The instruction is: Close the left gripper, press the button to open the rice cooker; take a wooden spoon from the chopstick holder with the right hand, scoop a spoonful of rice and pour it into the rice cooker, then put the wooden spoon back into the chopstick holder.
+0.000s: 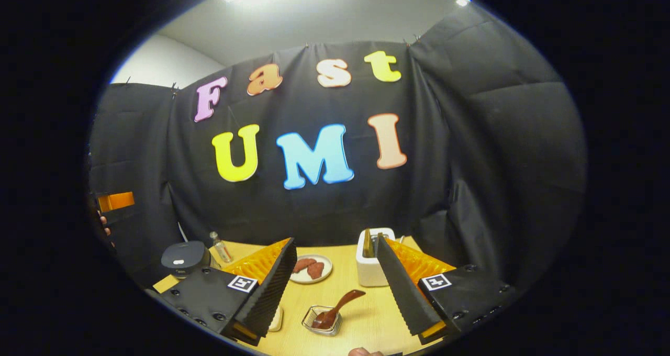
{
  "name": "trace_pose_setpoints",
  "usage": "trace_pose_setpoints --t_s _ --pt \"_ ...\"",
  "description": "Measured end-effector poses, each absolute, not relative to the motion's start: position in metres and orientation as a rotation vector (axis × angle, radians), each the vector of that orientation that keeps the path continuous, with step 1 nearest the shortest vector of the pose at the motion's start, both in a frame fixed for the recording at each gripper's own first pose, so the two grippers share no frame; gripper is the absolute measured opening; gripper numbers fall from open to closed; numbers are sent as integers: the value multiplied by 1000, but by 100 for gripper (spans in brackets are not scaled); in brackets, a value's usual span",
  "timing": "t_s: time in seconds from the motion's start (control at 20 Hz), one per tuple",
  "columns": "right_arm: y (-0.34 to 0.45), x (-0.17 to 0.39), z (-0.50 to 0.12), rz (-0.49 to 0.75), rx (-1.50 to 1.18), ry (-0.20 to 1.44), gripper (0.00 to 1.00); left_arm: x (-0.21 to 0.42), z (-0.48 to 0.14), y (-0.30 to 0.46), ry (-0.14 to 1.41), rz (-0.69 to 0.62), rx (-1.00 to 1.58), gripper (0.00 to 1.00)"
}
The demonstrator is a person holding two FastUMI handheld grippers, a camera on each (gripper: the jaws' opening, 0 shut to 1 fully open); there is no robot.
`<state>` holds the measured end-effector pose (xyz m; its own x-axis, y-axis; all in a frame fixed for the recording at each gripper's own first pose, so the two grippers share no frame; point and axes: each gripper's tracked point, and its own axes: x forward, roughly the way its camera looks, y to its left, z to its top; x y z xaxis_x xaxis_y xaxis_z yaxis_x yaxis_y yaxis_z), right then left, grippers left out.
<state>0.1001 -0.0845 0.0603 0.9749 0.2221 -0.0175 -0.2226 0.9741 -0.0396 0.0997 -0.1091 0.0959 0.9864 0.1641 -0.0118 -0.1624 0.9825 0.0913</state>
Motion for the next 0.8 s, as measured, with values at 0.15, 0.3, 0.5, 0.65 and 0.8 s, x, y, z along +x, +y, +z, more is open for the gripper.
trace_pose_setpoints --t_s 0.15,0.3,0.5,0.65,0.8 --pt "-84 72 91 182 -102 -75 98 62 99 -99 -16 145 69 94" --pt "-87 45 96 127 -131 -97 98 24 85 -78 -41 126 59 94" --pt "-91 15 85 101 -92 -105 98 -32 48 -48 -35 153 16 94" --pt "-96 1 76 99 -68 -77 98 -65 41 -34 -43 181 -22 94" --pt "-103 -2 81 78 -60 -81 98 -91 39 -25 -46 192 -9 94"
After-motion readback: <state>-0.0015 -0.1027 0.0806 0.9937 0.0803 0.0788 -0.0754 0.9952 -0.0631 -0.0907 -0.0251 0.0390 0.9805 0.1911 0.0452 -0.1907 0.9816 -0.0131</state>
